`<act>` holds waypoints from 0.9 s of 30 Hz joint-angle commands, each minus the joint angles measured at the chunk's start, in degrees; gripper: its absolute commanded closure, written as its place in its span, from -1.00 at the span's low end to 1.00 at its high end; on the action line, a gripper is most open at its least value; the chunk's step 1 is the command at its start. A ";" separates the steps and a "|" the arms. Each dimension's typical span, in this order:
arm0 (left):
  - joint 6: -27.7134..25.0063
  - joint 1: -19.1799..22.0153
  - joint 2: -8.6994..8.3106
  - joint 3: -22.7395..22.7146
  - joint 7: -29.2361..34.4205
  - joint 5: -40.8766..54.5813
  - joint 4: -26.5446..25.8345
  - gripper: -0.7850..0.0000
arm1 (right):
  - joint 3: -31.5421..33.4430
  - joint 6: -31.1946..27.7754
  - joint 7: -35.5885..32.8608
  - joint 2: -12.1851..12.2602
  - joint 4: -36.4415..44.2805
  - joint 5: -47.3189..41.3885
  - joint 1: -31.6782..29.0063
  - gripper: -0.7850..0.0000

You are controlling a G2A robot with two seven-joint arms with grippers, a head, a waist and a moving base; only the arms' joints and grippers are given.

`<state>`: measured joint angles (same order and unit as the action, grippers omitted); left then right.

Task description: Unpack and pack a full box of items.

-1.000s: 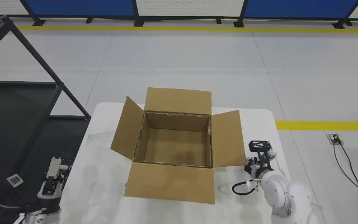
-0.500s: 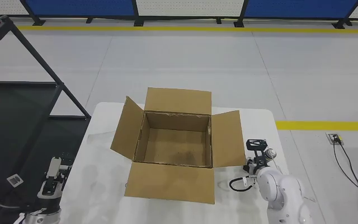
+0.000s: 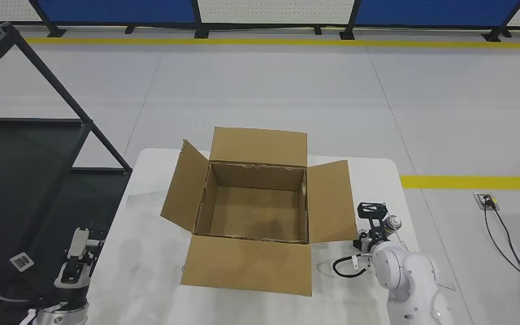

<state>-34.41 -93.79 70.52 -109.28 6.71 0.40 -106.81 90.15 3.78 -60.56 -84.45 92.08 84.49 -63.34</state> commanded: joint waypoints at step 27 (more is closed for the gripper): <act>0.00 0.00 0.00 0.00 0.00 0.00 0.00 -1.00 | 0.89 2.49 2.97 0.97 9.12 -3.37 -5.35 -0.58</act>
<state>-34.41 -93.79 70.52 -109.28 6.71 0.40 -106.81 90.90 6.59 -58.04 -83.51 100.33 81.88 -68.16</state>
